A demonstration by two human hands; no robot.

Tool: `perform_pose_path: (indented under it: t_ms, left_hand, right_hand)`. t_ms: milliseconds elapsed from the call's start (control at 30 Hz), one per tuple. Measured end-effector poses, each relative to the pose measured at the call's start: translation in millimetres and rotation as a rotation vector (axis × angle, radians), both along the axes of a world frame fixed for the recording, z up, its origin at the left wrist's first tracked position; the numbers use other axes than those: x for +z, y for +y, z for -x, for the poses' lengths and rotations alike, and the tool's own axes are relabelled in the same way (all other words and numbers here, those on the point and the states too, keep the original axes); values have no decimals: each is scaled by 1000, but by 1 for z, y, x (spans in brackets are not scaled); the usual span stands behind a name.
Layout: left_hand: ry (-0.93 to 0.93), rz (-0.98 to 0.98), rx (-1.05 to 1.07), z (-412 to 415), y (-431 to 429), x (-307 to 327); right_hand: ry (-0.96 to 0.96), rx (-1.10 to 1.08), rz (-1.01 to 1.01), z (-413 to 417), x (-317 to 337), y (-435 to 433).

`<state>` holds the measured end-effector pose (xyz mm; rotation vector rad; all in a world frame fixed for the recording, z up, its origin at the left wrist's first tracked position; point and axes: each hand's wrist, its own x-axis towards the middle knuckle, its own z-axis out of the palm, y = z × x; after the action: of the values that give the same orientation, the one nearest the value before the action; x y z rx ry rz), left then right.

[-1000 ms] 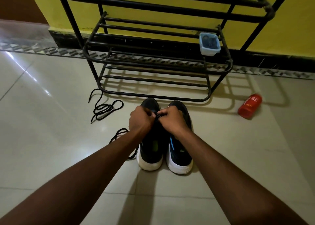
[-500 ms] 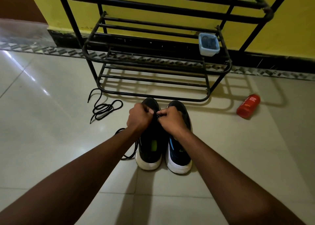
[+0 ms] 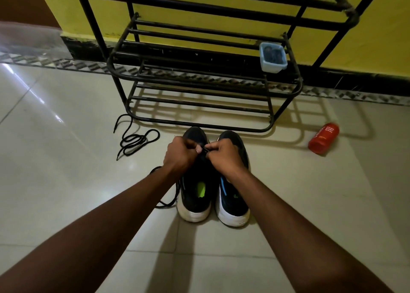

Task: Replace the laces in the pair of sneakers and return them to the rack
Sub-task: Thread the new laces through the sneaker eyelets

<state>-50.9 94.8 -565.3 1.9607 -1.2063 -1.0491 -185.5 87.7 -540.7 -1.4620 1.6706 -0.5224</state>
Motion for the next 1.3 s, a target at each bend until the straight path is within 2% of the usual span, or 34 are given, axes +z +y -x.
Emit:
perform_pose_path:
  t_ms: [267, 533, 633, 767, 1000, 1100, 1200, 1300]
  left_hand:
    - [86, 13, 127, 7, 3, 1]
    - [-116, 33, 8, 5, 8, 2]
    - [-196, 12, 29, 11, 6, 7]
    - [-211, -40, 122, 20, 2, 11]
    - [14, -11, 181, 13, 4, 8]
    - [57, -5, 203, 12, 7, 8]
    - [49, 1, 218, 14, 8, 8]
    - [71, 4, 213, 12, 6, 6]
  right_hand:
    - [-14, -6, 5, 1, -5, -1]
    - [-21, -18, 19, -1, -10, -1]
    - [-24, -18, 17, -1, -10, -1]
    - [-18, -11, 29, 0, -9, 1]
    - [12, -19, 41, -1, -6, 1]
    - [58, -36, 48, -3, -7, -9]
    - [128, -61, 64, -8, -7, -18]
    - [293, -20, 147, -14, -3, -21]
